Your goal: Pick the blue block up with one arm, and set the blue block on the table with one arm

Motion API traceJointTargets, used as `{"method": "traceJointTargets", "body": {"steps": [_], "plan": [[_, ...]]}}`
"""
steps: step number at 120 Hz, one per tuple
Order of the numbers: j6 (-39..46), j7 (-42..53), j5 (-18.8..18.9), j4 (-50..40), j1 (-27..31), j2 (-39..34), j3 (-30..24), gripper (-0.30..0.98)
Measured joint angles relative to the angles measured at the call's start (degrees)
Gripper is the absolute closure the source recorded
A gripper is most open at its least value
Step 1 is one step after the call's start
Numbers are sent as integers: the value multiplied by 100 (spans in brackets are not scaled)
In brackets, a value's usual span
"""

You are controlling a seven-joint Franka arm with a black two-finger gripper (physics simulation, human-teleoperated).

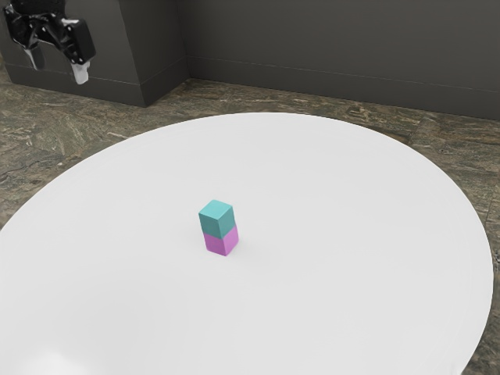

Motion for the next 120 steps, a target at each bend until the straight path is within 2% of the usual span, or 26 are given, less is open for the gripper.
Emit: {"method": "traceJointTargets", "body": {"steps": [23,33,47,60,69,93,120], "plan": [[126,-84,-168,-67,-230,444,-31,0],[243,-111,-267,-374,-295,398,-48,0],[435,-142,-374,-1077,740,-60,-908,0],[804,-167,-535,-2115,1201,-499,-1352,0],[1136,-182,-784,-2647,1516,-628,-1588,0],[2104,-231,-1160,-3367,1539,-516,-1838,0],[3031,-256,-1077,-3404,1455,177,-1906,0]]}}
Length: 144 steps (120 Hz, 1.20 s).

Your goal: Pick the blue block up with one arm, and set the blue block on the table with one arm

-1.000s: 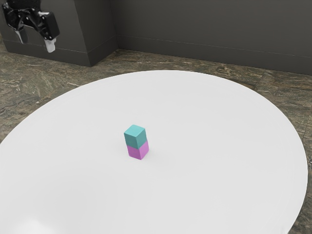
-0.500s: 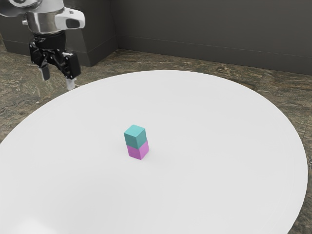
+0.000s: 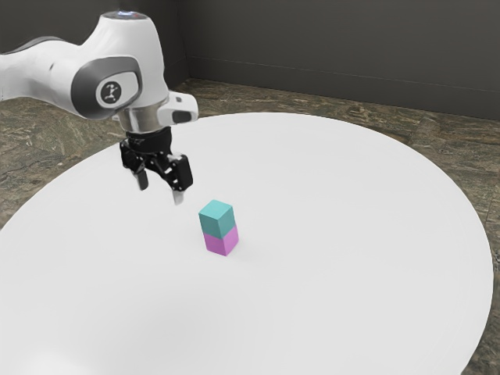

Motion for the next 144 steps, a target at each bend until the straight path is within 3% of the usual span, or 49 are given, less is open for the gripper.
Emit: {"method": "traceJointTargets", "body": {"steps": [53,144], "plan": [[1093,-24,20,238,-34,1140,-4,0],[1297,490,99,1907,536,3158,9,0]]}}
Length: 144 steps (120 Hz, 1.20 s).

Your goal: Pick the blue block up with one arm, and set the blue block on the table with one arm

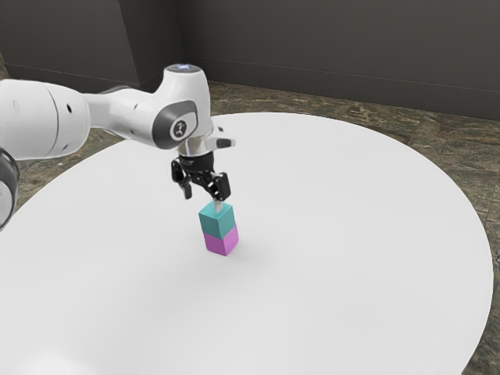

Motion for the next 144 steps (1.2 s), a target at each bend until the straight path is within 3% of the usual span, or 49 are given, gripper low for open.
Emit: {"method": "traceJointTargets", "body": {"steps": [47,112,129,144], "plan": [[4,244,28,201,28,268,-113,0],[5,453,21,914,176,1233,-137,0],[5,498,20,953,180,1296,-152,24],[-19,520,51,1093,191,1269,-123,33]]}}
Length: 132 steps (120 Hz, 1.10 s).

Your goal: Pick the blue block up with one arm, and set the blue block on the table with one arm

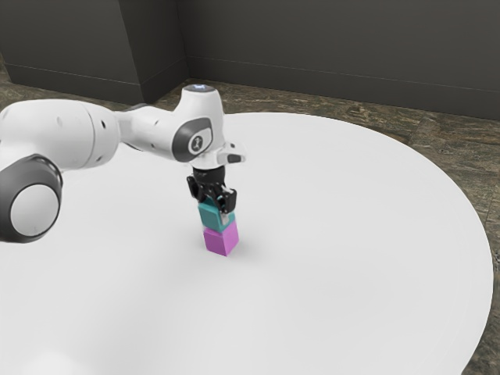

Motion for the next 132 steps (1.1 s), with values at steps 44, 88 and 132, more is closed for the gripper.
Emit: {"method": "traceJointTargets", "body": {"steps": [44,88,132], "plan": [[-96,9,64,158,838,227,66,35],[-124,99,-25,363,954,647,40,21],[-253,244,0,301,916,-13,38,4]]}}
